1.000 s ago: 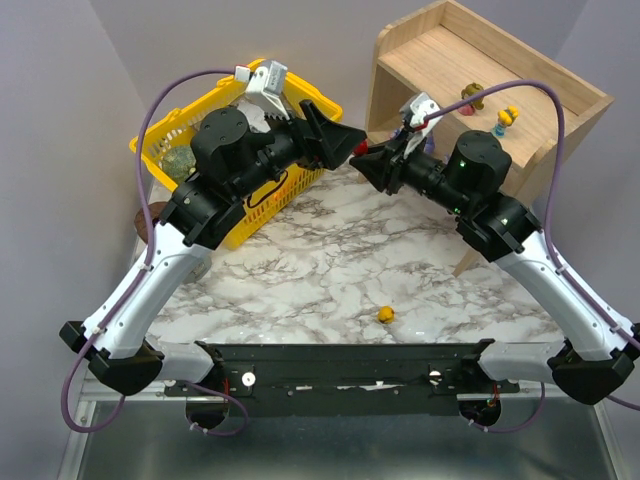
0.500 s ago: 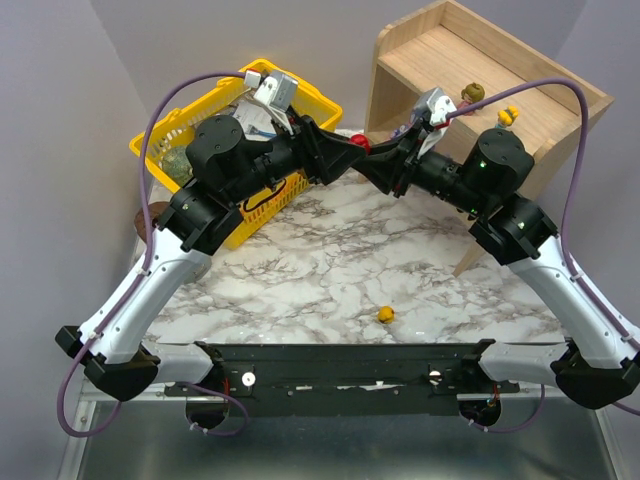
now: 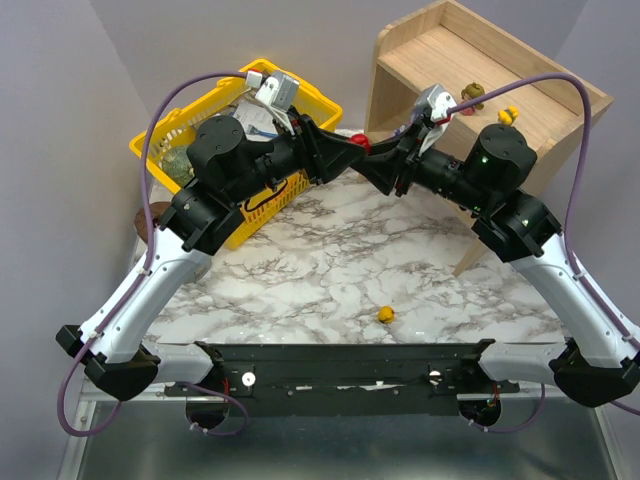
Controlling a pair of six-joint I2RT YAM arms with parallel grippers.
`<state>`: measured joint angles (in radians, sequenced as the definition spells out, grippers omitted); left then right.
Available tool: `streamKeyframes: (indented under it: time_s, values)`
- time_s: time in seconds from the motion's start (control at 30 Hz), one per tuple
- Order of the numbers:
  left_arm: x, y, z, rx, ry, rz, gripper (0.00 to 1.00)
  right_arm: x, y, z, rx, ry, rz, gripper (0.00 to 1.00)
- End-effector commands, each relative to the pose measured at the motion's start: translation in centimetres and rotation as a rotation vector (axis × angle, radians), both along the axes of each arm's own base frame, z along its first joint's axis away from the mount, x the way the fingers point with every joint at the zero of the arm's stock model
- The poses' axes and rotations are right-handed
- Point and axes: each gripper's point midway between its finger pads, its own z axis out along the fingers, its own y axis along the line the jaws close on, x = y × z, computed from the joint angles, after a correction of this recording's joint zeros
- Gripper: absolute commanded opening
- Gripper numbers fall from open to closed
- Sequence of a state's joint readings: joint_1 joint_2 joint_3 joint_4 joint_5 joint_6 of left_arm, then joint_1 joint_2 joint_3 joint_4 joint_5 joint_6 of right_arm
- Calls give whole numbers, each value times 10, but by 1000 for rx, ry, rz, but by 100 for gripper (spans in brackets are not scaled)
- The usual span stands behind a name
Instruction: Place and organize the plastic toys onto the shelf
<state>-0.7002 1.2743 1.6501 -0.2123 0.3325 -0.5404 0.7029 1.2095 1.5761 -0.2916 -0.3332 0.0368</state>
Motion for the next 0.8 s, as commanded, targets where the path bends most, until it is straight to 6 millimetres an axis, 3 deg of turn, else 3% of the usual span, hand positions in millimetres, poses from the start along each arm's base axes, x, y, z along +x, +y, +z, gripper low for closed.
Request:
streamKeyframes:
  time_s: [0.0, 0.03, 0.13, 0.27, 0.33, 0.37, 0.5, 0.63, 0.77]
  values:
    - [6, 9, 12, -7, -9, 64, 0, 2, -5, 12, 2, -15, -23, 50]
    - [10, 9, 7, 7, 13, 79, 0, 3, -6, 14, -1, -23, -31, 62]
    - [15, 9, 5, 26, 41, 97, 0, 8, -8, 17, -2, -30, -58, 73]
    - [15, 7, 10, 18, 53, 90, 0, 15, -7, 21, -23, -67, -72, 74]
    - [20, 4, 0, 48, 91, 94, 0, 17, -5, 22, -32, -83, -73, 76]
    - [19, 5, 6, 42, 87, 95, 0, 18, -5, 22, -33, -86, -74, 76]
    - [21, 0, 2, 52, 116, 83, 0, 25, -2, 22, -45, -98, -84, 76]
    - [21, -1, 1, 54, 120, 80, 0, 32, -1, 20, -52, -89, -103, 64]
    - [24, 0, -3, 73, 122, 91, 0, 38, -2, 23, -44, -88, -131, 59]
